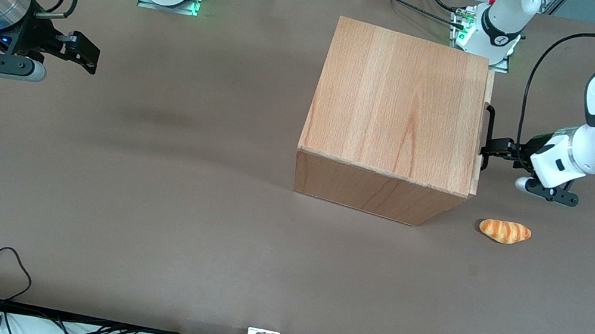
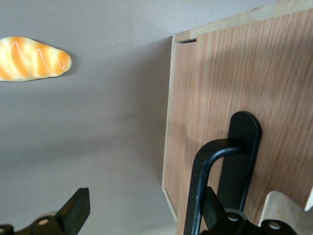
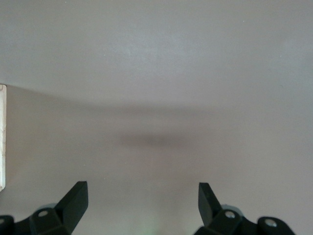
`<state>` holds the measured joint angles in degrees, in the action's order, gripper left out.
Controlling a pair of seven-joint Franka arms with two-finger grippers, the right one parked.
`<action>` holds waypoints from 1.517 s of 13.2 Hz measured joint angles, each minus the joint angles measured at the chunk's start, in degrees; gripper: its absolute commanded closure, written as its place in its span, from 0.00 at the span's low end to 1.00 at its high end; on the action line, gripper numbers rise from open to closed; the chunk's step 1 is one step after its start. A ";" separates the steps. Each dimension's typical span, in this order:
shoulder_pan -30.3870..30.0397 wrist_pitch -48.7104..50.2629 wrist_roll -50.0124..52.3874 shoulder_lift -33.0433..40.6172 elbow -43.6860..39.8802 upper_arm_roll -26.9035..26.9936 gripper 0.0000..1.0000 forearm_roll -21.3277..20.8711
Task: Open top drawer with left arm
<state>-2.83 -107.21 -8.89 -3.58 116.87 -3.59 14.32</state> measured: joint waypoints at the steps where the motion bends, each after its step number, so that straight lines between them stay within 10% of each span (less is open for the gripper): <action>1: -0.31 -0.08 -0.10 0.00 0.00 0.01 0.00 -0.43; 20: -10.46 -2.45 -4.47 -1.95 -0.75 0.36 0.00 -5.89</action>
<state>-13.29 -109.66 -13.36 -5.53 116.12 -3.23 8.43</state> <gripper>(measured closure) 0.000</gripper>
